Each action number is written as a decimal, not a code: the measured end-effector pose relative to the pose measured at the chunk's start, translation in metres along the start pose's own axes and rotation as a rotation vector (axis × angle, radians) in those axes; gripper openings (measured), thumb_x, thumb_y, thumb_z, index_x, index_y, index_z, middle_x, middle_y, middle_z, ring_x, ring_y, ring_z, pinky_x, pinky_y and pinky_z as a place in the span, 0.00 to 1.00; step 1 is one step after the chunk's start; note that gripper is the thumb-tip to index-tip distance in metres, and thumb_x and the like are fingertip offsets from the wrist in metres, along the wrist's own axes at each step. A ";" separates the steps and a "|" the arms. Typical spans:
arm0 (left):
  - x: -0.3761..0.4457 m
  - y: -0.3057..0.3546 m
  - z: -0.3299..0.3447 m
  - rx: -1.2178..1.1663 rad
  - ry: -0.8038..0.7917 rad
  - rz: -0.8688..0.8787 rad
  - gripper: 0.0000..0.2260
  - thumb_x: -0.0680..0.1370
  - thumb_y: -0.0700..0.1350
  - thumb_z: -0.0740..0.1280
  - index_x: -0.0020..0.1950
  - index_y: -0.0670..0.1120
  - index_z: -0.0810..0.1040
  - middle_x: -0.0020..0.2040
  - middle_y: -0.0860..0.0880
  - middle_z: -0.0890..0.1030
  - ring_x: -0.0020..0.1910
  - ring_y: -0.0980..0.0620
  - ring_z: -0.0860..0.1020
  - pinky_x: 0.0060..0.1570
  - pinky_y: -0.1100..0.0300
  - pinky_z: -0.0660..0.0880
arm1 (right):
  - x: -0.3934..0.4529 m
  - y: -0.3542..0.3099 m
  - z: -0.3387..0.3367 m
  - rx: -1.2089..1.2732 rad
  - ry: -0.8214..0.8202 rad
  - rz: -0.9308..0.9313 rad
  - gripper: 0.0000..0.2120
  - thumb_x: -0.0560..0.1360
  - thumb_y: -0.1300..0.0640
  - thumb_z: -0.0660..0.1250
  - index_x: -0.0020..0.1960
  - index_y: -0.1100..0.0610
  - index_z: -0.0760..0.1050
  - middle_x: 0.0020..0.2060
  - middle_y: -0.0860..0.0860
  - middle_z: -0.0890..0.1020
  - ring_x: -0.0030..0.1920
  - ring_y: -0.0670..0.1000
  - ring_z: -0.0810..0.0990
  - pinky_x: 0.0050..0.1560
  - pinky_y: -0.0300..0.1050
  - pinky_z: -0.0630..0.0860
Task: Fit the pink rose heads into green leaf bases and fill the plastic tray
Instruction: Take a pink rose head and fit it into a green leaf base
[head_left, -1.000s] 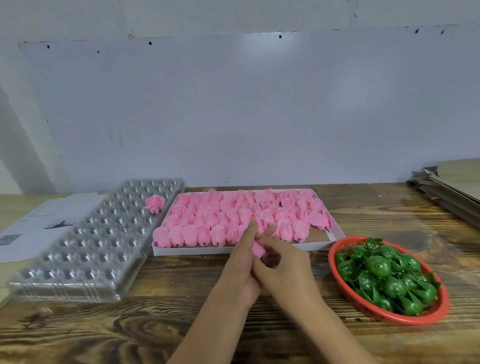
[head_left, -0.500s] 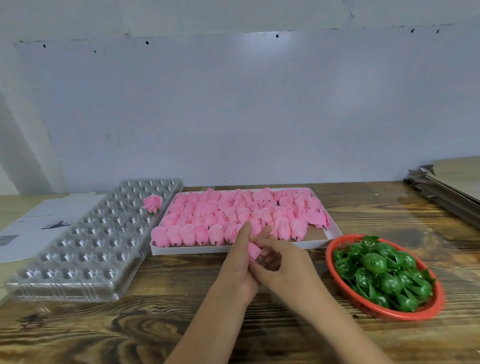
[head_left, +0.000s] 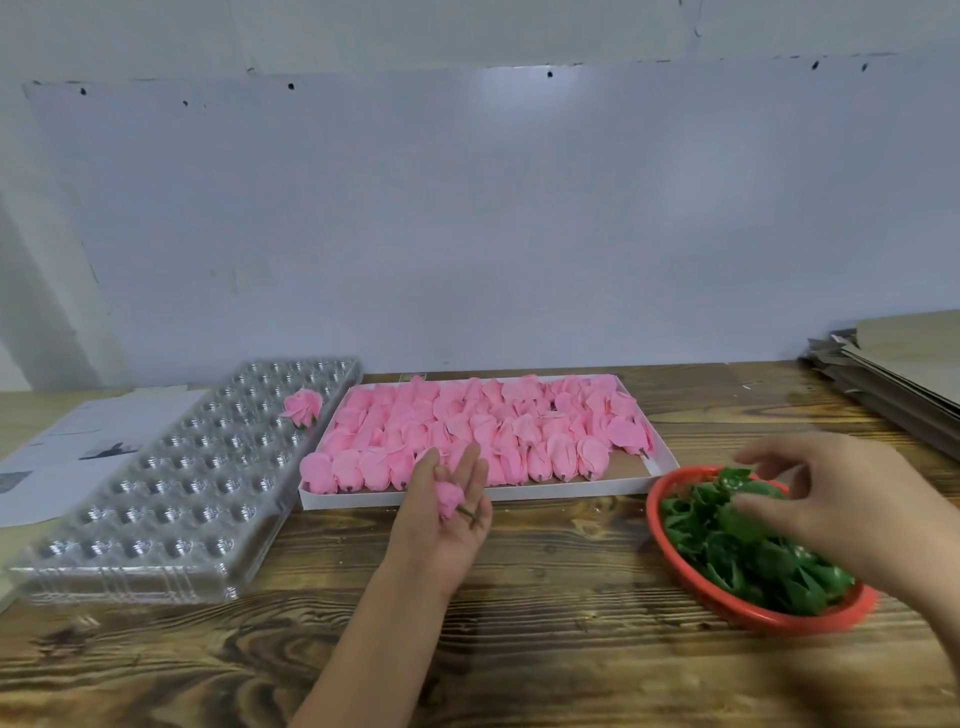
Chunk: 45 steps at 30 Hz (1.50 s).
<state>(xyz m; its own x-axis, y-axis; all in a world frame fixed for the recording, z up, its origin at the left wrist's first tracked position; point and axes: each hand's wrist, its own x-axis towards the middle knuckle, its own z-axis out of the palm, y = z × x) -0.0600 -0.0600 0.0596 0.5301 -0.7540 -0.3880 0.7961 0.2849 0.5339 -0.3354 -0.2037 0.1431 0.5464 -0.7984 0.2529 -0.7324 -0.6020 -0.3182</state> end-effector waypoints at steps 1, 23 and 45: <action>0.000 0.001 -0.001 -0.001 0.004 0.005 0.12 0.80 0.49 0.68 0.38 0.50 0.73 0.54 0.46 0.87 0.47 0.50 0.87 0.54 0.51 0.74 | 0.002 0.005 0.001 -0.071 -0.053 0.027 0.17 0.65 0.43 0.78 0.53 0.38 0.79 0.42 0.37 0.80 0.40 0.40 0.76 0.40 0.42 0.73; -0.006 -0.001 -0.001 0.011 0.007 0.012 0.13 0.81 0.51 0.68 0.38 0.50 0.74 0.54 0.48 0.87 0.53 0.51 0.84 0.54 0.53 0.75 | 0.001 -0.012 0.011 0.147 0.149 -0.028 0.18 0.71 0.51 0.72 0.61 0.47 0.80 0.43 0.41 0.80 0.43 0.45 0.77 0.47 0.43 0.71; -0.023 -0.020 0.030 0.086 -0.075 0.140 0.30 0.83 0.58 0.61 0.83 0.53 0.57 0.57 0.52 0.86 0.55 0.52 0.85 0.65 0.41 0.72 | -0.019 -0.096 0.132 1.428 -0.223 0.183 0.15 0.74 0.69 0.70 0.58 0.57 0.81 0.49 0.55 0.87 0.52 0.54 0.85 0.49 0.45 0.82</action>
<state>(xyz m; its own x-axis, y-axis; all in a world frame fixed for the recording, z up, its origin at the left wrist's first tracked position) -0.0968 -0.0659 0.0807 0.6081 -0.7536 -0.2498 0.6863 0.3408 0.6426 -0.2221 -0.1323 0.0487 0.6396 -0.7686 0.0075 0.1493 0.1147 -0.9821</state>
